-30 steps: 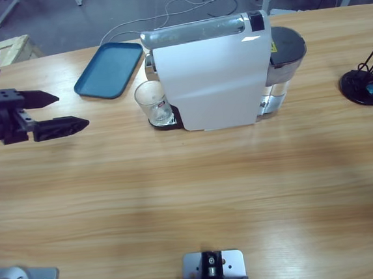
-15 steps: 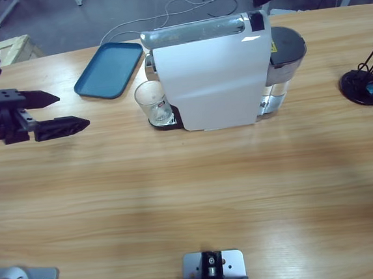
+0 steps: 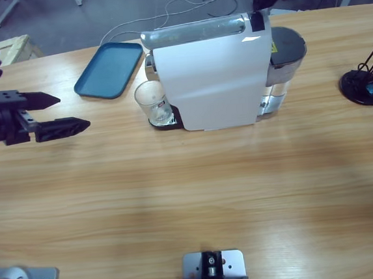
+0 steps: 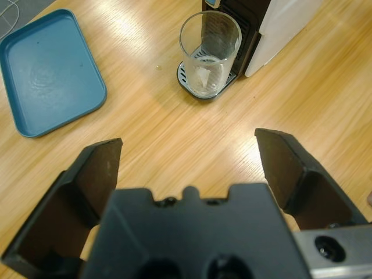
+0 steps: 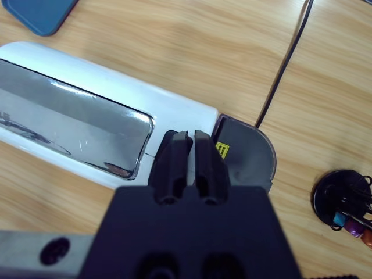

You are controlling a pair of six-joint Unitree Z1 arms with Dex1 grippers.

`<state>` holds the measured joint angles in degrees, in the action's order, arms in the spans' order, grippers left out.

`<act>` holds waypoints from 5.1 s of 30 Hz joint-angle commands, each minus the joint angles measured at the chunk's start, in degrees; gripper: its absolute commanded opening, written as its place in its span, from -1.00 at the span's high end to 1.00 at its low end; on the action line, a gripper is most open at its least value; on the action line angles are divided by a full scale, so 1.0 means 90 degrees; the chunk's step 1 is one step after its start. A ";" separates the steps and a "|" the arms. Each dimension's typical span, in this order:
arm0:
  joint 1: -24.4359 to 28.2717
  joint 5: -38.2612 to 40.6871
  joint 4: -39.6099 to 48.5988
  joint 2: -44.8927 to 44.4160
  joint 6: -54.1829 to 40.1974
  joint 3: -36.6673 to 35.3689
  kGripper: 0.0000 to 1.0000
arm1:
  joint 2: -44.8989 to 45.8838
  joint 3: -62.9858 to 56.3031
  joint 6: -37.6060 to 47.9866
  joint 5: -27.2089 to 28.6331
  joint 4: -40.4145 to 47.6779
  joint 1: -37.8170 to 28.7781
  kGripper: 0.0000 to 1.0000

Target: Pour coffee

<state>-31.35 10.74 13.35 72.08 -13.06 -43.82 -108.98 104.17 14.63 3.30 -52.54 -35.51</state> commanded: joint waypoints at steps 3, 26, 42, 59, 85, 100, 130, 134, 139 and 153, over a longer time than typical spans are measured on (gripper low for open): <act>-0.0062 -0.0090 -0.0048 0.0100 0.0065 0.0213 -0.96 | 0.1094 -0.0219 -0.0083 -0.0015 0.0604 -0.0410 -1.00; -0.0062 -0.0061 -0.0028 -0.0284 0.0211 0.0279 -0.96 | 0.1119 -0.0705 0.0112 -0.0045 0.0000 -0.0546 -1.00; -0.0062 -0.0012 -0.0028 -0.0349 0.0397 0.0277 -0.96 | 0.1092 -0.0772 0.0161 0.0029 -0.0029 -0.0546 -1.00; -0.0095 0.0037 0.0106 -0.0523 0.0504 0.0277 -0.96 | 0.2939 -0.2700 0.0112 0.0526 0.0414 -0.1054 -1.00; -0.0462 0.0008 0.0321 -0.0984 0.0784 0.0711 -0.98 | 0.4713 -0.5969 -0.0474 0.0676 0.2449 -0.1367 -1.00; -0.0462 0.0006 0.0313 -0.1025 0.0797 0.0666 -0.99 | 0.4687 -0.5920 -0.0474 0.0742 0.2281 -0.1367 -1.00; -0.0462 -0.0012 0.0313 -0.0939 0.0797 0.0484 -0.99 | 0.4687 -0.5975 -0.0366 0.0613 0.2225 -0.1367 -1.00; -0.0462 -0.0002 0.0313 -0.0960 0.0797 0.0484 -0.99 | 0.4687 -0.5981 -0.0366 0.0580 0.2225 -0.1367 -1.00; -0.0425 0.0094 0.0395 -0.1056 0.0778 0.0441 -0.99 | 0.4697 -0.5989 -0.0366 0.0574 0.2225 -0.1367 -1.00; 0.0649 0.1793 -0.1144 0.0091 -0.0843 0.0154 -0.97 | 0.4615 -0.6104 -0.0349 0.0424 0.2309 -0.1367 -1.00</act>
<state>-28.77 23.73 11.89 65.28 -11.01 -43.54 -65.85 50.97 10.98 8.52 -31.88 -47.08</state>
